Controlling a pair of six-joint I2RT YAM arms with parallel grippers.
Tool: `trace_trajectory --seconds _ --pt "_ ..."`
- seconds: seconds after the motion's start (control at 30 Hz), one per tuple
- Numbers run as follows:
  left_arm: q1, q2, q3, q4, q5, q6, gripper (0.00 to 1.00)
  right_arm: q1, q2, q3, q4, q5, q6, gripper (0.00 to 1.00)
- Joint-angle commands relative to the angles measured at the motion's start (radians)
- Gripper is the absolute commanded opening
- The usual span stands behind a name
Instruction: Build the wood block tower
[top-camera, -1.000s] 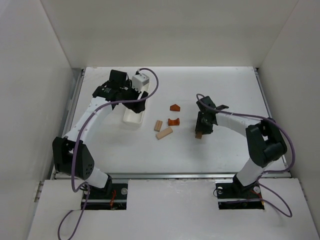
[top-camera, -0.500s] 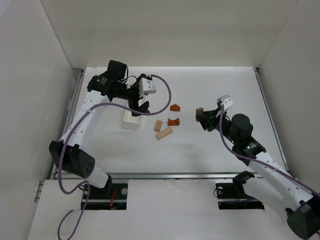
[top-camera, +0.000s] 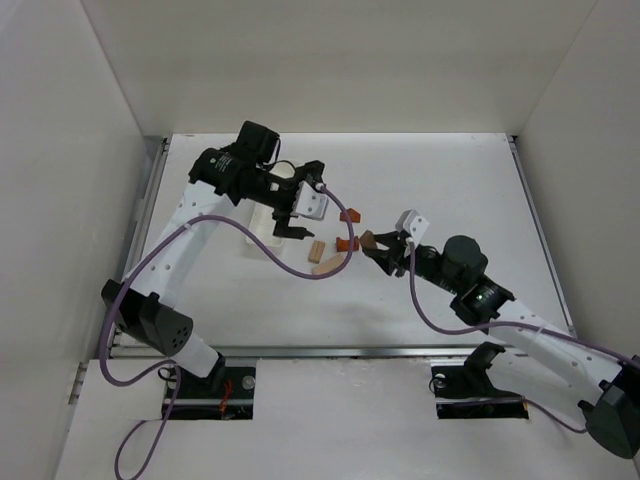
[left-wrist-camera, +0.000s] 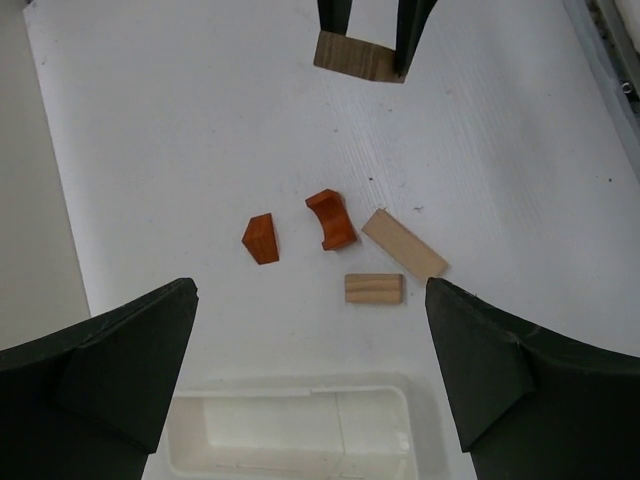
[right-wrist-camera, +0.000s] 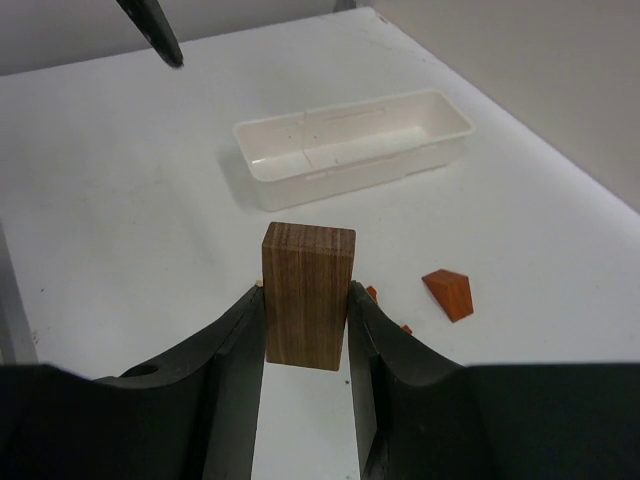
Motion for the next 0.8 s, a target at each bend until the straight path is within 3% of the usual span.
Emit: trace_trajectory --seconds 0.0,0.2,0.4,0.77 --pt "-0.037 0.033 0.033 -0.085 0.083 0.101 0.98 0.044 -0.009 0.013 0.119 -0.037 -0.096 0.00" --pt "-0.149 0.061 0.010 -0.085 0.044 0.070 0.94 0.092 0.095 0.014 0.228 0.033 -0.096 0.00" --pt "-0.161 0.072 0.032 -0.055 0.073 -0.028 0.83 0.116 0.160 0.019 0.279 0.033 -0.117 0.00" --pt "-0.243 0.121 0.013 0.025 -0.043 -0.178 0.77 0.173 0.161 0.039 0.288 0.110 -0.168 0.00"
